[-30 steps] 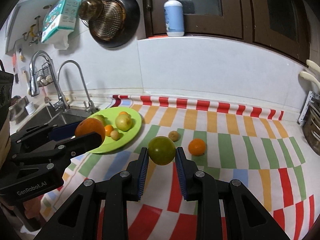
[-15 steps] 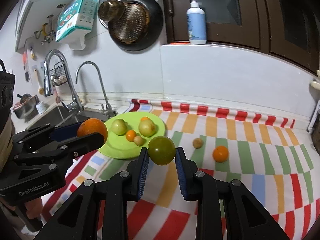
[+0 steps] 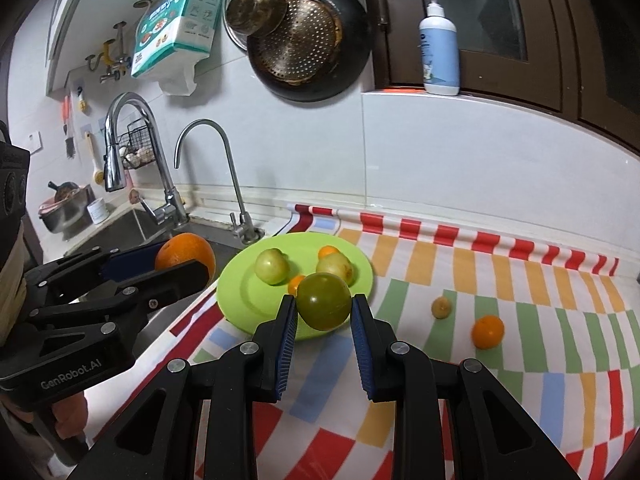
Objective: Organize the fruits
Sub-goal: 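Carry the orange and lime in both tools over the green plate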
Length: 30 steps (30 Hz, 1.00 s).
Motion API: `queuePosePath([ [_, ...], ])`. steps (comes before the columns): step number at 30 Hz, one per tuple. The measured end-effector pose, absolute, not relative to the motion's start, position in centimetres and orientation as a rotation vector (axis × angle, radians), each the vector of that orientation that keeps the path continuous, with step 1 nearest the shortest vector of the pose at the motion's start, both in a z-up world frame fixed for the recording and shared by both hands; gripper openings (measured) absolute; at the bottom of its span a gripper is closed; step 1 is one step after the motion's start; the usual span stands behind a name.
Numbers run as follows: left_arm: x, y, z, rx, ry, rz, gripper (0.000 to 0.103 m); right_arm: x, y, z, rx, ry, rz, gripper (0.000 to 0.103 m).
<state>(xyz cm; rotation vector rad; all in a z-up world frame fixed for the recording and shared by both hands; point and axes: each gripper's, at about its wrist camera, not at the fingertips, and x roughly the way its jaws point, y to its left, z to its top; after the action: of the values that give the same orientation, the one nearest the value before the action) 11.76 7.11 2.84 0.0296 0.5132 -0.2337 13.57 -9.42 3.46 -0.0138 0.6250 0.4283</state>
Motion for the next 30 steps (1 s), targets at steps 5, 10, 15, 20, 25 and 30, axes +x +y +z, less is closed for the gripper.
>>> queuePosePath([
  [5, 12.9, 8.2, 2.4, 0.029, 0.520, -0.202, 0.042, 14.9, -8.1, 2.9, -0.018, 0.639, 0.452, 0.029],
  [10, 14.4, 9.1, 1.7, 0.025, 0.537, -0.176, 0.042, 16.3, -6.5, 2.4, -0.031, 0.649, 0.484, 0.029],
  [15, 16.1, 10.2, 0.6, 0.025, 0.566, -0.150, 0.042, 17.8, -5.0, 1.6, -0.039, 0.670, 0.516, 0.029],
  [20, 17.6, 11.1, -0.5, 0.026, 0.600, -0.129, 0.042, 19.2, -3.8, 0.4, -0.040, 0.700, 0.538, 0.029],
  [25, 19.2, 11.9, -2.0, 0.021, 0.638, -0.123, 0.042, 20.4, -2.7, -1.3, -0.050, 0.743, 0.543, 0.029],
  [30, 20.7, 12.2, -3.4, 0.018, 0.676, -0.127, 0.042, 21.7, -1.9, -2.9, -0.057, 0.784, 0.546, 0.029],
])
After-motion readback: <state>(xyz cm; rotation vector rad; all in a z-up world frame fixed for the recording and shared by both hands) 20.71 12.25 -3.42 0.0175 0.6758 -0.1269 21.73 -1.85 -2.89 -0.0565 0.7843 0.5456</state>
